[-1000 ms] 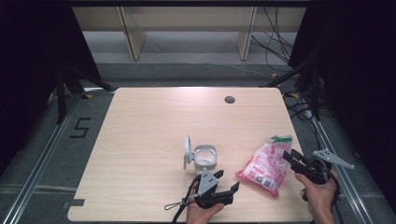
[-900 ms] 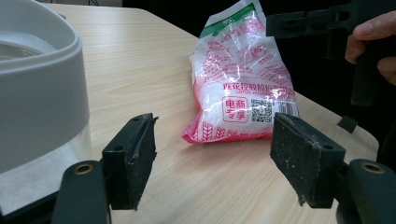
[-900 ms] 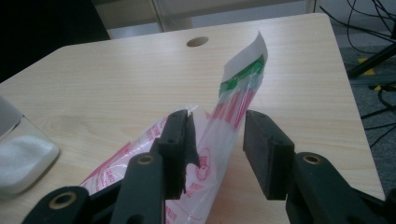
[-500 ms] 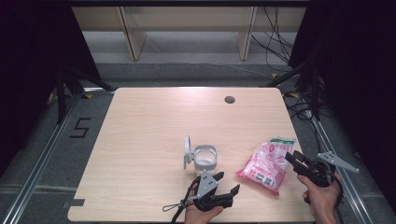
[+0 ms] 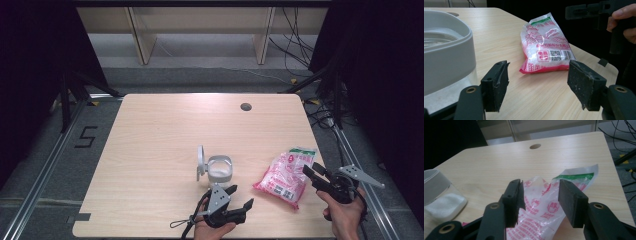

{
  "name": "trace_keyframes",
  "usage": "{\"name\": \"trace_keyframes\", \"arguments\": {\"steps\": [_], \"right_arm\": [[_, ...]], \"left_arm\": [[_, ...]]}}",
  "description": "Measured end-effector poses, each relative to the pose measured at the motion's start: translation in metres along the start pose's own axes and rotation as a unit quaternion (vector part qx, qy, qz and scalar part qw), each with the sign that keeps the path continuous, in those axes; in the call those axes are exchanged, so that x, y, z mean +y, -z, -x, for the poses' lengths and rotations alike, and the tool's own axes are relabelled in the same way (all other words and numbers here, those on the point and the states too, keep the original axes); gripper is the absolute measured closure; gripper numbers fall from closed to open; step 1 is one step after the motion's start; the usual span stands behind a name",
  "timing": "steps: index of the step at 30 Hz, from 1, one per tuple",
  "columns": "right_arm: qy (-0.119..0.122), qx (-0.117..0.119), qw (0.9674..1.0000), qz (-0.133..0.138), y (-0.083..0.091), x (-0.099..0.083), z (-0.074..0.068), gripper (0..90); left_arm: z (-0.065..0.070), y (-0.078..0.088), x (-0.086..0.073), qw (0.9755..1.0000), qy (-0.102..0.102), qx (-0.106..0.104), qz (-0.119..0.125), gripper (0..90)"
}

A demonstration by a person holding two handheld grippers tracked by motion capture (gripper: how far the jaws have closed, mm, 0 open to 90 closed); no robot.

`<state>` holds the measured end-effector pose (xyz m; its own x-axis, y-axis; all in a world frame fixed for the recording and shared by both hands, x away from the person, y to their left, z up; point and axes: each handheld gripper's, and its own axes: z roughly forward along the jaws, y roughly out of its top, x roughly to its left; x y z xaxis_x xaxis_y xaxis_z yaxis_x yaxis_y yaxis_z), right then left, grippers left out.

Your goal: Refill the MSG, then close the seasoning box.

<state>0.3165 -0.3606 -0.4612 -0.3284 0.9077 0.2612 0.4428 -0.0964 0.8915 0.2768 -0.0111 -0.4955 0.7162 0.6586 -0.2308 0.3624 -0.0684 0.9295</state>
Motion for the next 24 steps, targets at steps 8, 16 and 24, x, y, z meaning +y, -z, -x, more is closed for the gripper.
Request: {"name": "trace_keyframes", "arguments": {"steps": [8,16,24], "right_arm": [[0.025,0.008,0.9995,-0.016,0.001,-0.002,-0.012,47.4],[0.037,0.014,0.999,-0.018,0.001,-0.005,-0.02,44.4],[0.032,0.032,0.9986,-0.026,0.004,-0.009,-0.027,43.0]], "left_arm": [[-0.004,0.009,0.001,1.0,-0.007,-0.001,0.0,32.5],[-0.01,0.025,0.002,0.9999,-0.006,0.014,0.004,32.4],[-0.02,0.042,0.005,0.9996,-0.006,0.027,0.011,32.4]]}}
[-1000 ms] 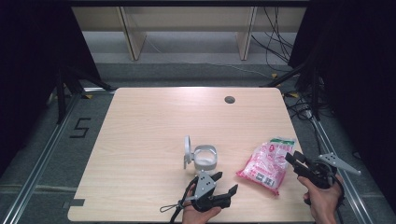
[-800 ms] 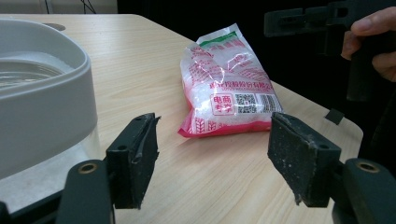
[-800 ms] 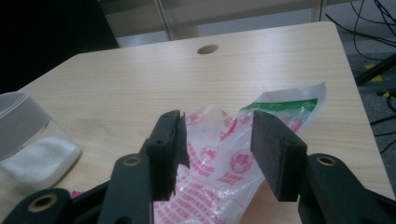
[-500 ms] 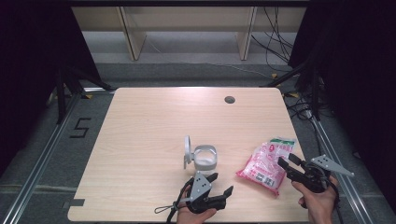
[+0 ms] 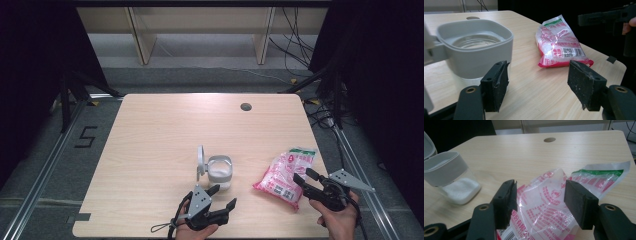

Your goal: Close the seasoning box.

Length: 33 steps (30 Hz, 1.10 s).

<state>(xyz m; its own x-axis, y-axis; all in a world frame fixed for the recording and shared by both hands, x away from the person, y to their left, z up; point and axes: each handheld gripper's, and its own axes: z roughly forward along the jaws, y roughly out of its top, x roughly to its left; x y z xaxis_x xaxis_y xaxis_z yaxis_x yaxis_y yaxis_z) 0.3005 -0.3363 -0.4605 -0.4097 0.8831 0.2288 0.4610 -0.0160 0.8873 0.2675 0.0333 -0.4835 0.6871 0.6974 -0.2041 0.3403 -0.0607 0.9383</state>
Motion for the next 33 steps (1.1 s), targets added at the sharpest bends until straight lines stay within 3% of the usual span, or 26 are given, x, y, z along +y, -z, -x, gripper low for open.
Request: {"name": "trace_keyframes", "arguments": {"steps": [2,4,6,8,9,10,11,13,15,17,20,22,26,28,33], "right_arm": [[0.018,-0.006,0.9998,0.001,-0.001,-0.001,0.001,42.8],[0.019,-0.004,0.9998,-0.003,0.0,-0.001,0.0,42.5],[0.009,0.013,0.9999,0.001,0.001,-0.001,-0.001,42.3],[0.006,-0.003,1.0,0.004,0.0,-0.002,-0.003,41.9],[0.005,0.002,1.0,0.004,-0.001,-0.003,-0.003,41.9],[0.014,0.005,0.9999,-0.003,0.0,-0.003,-0.002,41.8],[-0.003,0.003,1.0,-0.009,0.001,-0.003,-0.005,41.9],[0.017,0.001,0.9999,0.0,-0.002,-0.004,-0.003,41.9],[0.007,0.005,1.0,-0.005,0.0,-0.004,-0.006,42.0],[0.021,0.002,0.9998,-0.004,-0.001,-0.004,-0.005,42.1],[0.018,0.012,0.9998,-0.001,-0.001,-0.004,-0.006,42.6],[0.018,0.015,0.9997,-0.004,-0.002,-0.005,-0.005,42.6],[0.024,0.015,0.9995,-0.01,0.0,-0.005,-0.006,43.0],[0.03,0.012,0.9995,0.002,-0.001,-0.005,-0.005,43.0],[0.029,0.011,0.9995,-0.001,-0.001,-0.006,-0.005,42.9]], "left_arm": [[-0.002,0.003,0.0,1.0,0.001,0.009,-0.002,32.8],[-0.004,0.006,-0.001,0.9999,0.0,0.011,-0.004,33.1],[-0.005,0.007,-0.002,1.0,0.001,0.007,-0.003,33.8],[-0.007,0.011,-0.002,0.9999,0.0,0.011,-0.012,36.5],[-0.008,0.011,-0.003,1.0,-0.003,0.007,-0.006,39.0],[-0.008,0.014,-0.003,0.9998,-0.012,0.015,-0.011,42.1],[-0.009,0.015,-0.004,0.9997,-0.017,0.014,-0.008,45.2],[-0.01,0.017,-0.005,0.9998,-0.021,0.005,0.002,53.9],[-0.012,0.021,-0.006,0.9995,-0.026,0.017,0.004,63.2],[-0.014,0.024,-0.006,0.9992,-0.031,0.024,0.011,70.9],[-0.019,0.028,-0.003,0.9983,-0.05,0.03,0.01,77.3],[-0.02,0.028,-0.005,0.9985,-0.034,0.036,0.021,80.4],[-0.022,0.03,-0.004,0.9979,-0.042,0.046,0.015,86.7],[-0.026,0.032,-0.003,0.9971,-0.059,0.048,0.008,87.9],[-0.036,0.038,0.002,0.9975,-0.043,0.054,0.018,87.6]]}}
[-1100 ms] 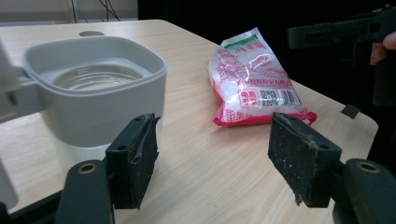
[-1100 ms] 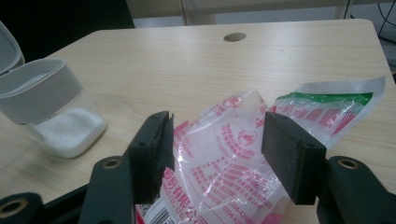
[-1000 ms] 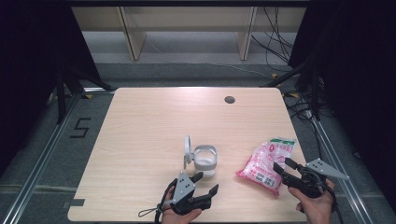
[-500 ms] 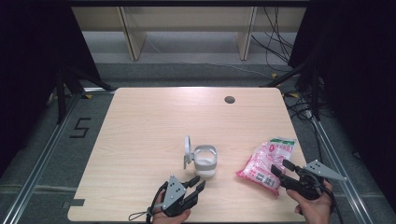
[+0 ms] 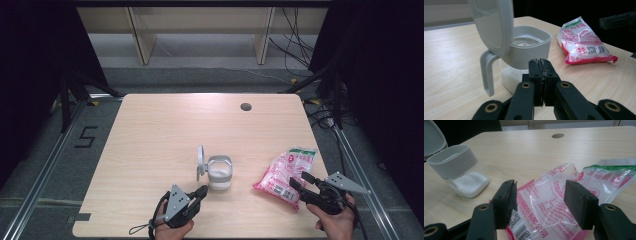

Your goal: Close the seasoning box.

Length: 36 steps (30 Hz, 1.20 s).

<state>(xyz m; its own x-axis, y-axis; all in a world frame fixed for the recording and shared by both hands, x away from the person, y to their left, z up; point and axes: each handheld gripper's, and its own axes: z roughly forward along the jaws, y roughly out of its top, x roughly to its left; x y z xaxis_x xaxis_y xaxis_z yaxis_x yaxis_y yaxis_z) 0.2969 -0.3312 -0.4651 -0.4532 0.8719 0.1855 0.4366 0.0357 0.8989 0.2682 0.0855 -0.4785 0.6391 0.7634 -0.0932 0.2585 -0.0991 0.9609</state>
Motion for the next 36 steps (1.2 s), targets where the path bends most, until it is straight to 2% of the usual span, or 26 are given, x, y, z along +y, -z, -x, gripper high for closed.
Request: {"name": "trace_keyframes", "arguments": {"steps": [2,3,5,7,8,9,12,13,16,18,23,24,25,28,29,30,31,32,33,34,36], "right_arm": [[-0.002,-0.002,0.9998,-0.02,0.001,0.001,0.0,42.9],[0.004,-0.005,0.9999,-0.016,0.001,0.0,0.0,42.9],[0.003,0.002,0.9999,-0.013,0.001,0.0,0.0,42.9],[0.006,-0.005,0.9999,-0.014,0.001,0.0,0.0,42.8],[0.004,-0.002,0.9999,-0.016,0.001,0.0,0.0,42.8],[-0.011,0.002,0.9998,-0.019,0.001,0.0,-0.002,42.8],[-0.016,0.011,0.9998,-0.007,-0.001,0.0,-0.003,42.8],[-0.011,0.005,0.9999,-0.008,-0.001,0.0,-0.003,42.8],[-0.014,0.014,0.9997,-0.014,-0.001,0.0,-0.004,42.8],[-0.008,0.008,0.9999,-0.01,-0.001,0.0,-0.003,42.7],[-0.011,0.006,0.9999,-0.01,-0.001,0.0,-0.004,42.0],[-0.014,0.013,0.9998,-0.009,-0.001,-0.001,-0.004,41.7],[-0.016,0.004,0.9998,-0.011,-0.002,-0.001,-0.005,41.5],[-0.002,0.004,0.9998,-0.02,-0.001,-0.001,-0.005,39.8],[-0.005,0.012,0.9998,-0.018,-0.001,-0.001,-0.005,39.5],[-0.016,0.009,0.9997,-0.014,-0.002,-0.002,-0.007,39.4],[-0.021,0.01,0.9994,-0.024,-0.001,-0.002,-0.007,39.2],[-0.013,0.008,0.9998,-0.009,-0.003,-0.004,-0.007,39.2],[0.001,0.006,1.0,-0.007,-0.003,-0.004,-0.005,39.1],[-0.013,0.004,0.9998,-0.018,-0.002,-0.004,-0.007,39.0],[-0.004,0.012,0.9997,-0.023,-0.001,-0.003,-0.007,38.9]], "left_arm": [[-0.005,0.002,0.002,1.0,-0.003,0.006,0.001,87.9],[-0.008,0.003,0.003,0.9999,0.0,0.016,-0.005,87.9],[-0.013,0.004,0.004,0.9998,-0.003,0.021,-0.004,88.2],[-0.016,0.004,0.006,0.9995,-0.008,0.029,-0.006,88.9],[-0.018,0.004,0.007,0.9995,-0.009,0.029,-0.007,89.1],[-0.019,0.003,0.008,0.9995,-0.015,0.026,-0.01,89.3],[-0.022,0.0,0.011,0.9996,-0.003,0.028,-0.007,89.3],[-0.023,0.0,0.012,0.9995,-0.009,0.03,-0.007,89.3],[-0.027,-0.001,0.016,0.9994,-0.008,0.034,-0.003,89.3],[-0.029,-0.002,0.018,0.9993,-0.01,0.035,-0.003,89.3],[-0.031,-0.003,0.024,0.9996,-0.01,0.027,0.003,89.2],[-0.031,-0.003,0.026,0.9996,-0.011,0.028,0.003,89.2],[-0.031,-0.004,0.027,0.9996,-0.01,0.028,0.005,89.2],[-0.032,-0.007,0.029,0.9997,-0.009,0.024,0.005,89.0],[-0.032,-0.007,0.03,0.9997,-0.009,0.025,0.004,89.0],[-0.032,-0.007,0.031,0.9997,-0.012,0.023,0.003,88.8],[-0.03,-0.008,0.032,0.9997,-0.01,0.024,0.002,88.8],[-0.03,-0.009,0.032,0.9997,-0.011,0.023,0.002,88.8],[-0.03,-0.009,0.033,0.9996,-0.013,0.023,0.002,88.7],[-0.03,-0.01,0.033,0.9996,-0.014,0.024,0.001,88.6],[-0.031,-0.011,0.035,0.9996,-0.012,0.024,0.001,88.5]]}}
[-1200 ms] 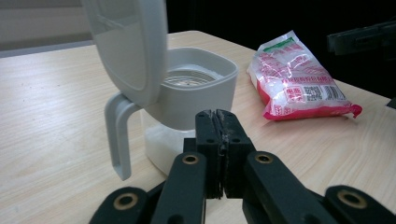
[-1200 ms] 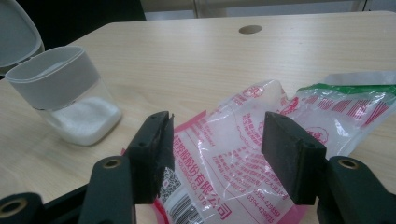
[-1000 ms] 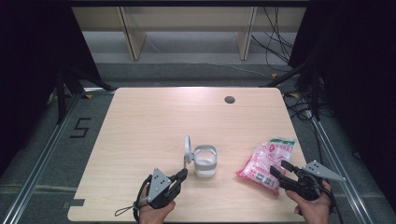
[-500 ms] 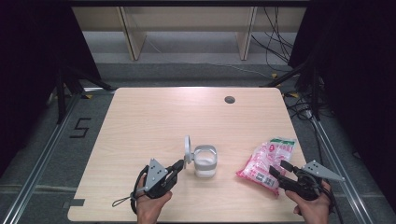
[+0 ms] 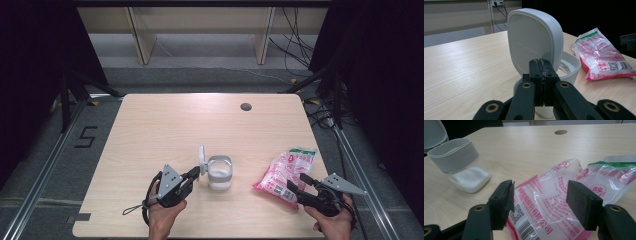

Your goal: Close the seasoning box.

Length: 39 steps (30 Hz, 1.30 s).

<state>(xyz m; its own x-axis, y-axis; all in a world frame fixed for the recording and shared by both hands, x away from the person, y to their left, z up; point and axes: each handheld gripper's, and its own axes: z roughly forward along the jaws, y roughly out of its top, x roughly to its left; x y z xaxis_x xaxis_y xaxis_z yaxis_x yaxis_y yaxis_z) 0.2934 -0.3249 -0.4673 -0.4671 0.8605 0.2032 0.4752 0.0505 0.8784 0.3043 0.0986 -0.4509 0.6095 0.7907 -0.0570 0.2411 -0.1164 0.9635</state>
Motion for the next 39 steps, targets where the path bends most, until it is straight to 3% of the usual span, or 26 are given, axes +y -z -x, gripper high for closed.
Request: {"name": "trace_keyframes", "arguments": {"steps": [4,6,7,9,10,11,12,13,19,22,23,27,29,30,32,33,39], "right_arm": [[0.019,-0.006,0.9997,0.013,-0.001,-0.001,0.0,38.5],[0.002,0.006,1.0,0.001,0.0,-0.002,-0.002,38.2],[0.011,0.0,0.9999,0.002,0.0,-0.002,-0.002,38.2],[0.007,-0.005,1.0,0.002,-0.001,-0.004,-0.003,38.0],[0.017,0.0,0.9999,0.003,-0.001,-0.003,-0.002,37.9],[-0.007,0.006,0.9999,0.006,-0.001,-0.004,-0.006,37.8],[0.008,0.006,0.9999,0.003,0.0,-0.004,-0.004,37.8],[-0.01,0.005,0.9999,-0.009,0.002,-0.004,-0.008,37.8],[0.024,0.009,0.9997,0.003,0.0,-0.006,-0.006,37.7],[0.016,0.01,0.9998,0.003,0.002,-0.006,-0.008,37.7],[-0.001,0.012,0.9999,-0.007,0.004,-0.007,-0.011,37.7],[0.025,0.012,0.9996,0.008,0.002,-0.008,-0.008,37.7],[0.019,0.009,0.9998,0.001,0.003,-0.009,-0.009,37.6],[0.001,0.012,0.9999,-0.006,0.004,-0.01,-0.012,37.6],[0.019,0.016,0.9997,-0.002,0.003,-0.01,-0.009,37.7],[0.006,0.016,0.9998,-0.004,0.004,-0.01,-0.011,37.6],[0.016,0.02,0.9997,-0.001,0.004,-0.01,-0.008,37.6]], "left_arm": [[-0.001,0.0,0.003,1.0,-0.004,0.001,0.004,88.4],[-0.001,0.0,0.005,1.0,-0.003,0.002,0.006,88.4],[-0.001,-0.001,0.005,1.0,-0.005,0.002,0.006,88.4],[0.0,-0.001,0.006,1.0,0.001,0.003,0.006,88.4],[0.0,-0.001,0.007,0.9999,-0.011,0.002,0.005,88.5],[0.0,-0.002,0.007,0.9999,-0.01,0.001,0.005,88.5],[0.0,-0.002,0.007,0.9999,-0.009,0.002,0.005,88.5],[0.0,-0.003,0.008,0.9999,-0.01,-0.003,0.006,88.5],[0.001,-0.005,0.008,0.9999,-0.014,0.0,0.0,88.4],[0.001,-0.007,0.008,0.9999,-0.015,0.001,-0.001,88.1],[0.001,-0.007,0.009,0.9998,-0.018,0.0,-0.001,88.1],[0.003,-0.009,0.01,0.9998,-0.019,-0.003,0.003,88.1],[0.004,-0.01,0.01,0.9999,-0.014,-0.005,0.004,88.1],[0.004,-0.01,0.011,0.9998,-0.019,-0.004,0.002,88.1],[0.004,-0.01,0.012,0.9998,-0.021,-0.004,0.0,87.9],[0.004,-0.01,0.012,0.9998,-0.021,-0.004,0.0,87.8],[0.008,-0.012,0.014,0.9996,-0.026,-0.01,-0.001,87.6]]}}
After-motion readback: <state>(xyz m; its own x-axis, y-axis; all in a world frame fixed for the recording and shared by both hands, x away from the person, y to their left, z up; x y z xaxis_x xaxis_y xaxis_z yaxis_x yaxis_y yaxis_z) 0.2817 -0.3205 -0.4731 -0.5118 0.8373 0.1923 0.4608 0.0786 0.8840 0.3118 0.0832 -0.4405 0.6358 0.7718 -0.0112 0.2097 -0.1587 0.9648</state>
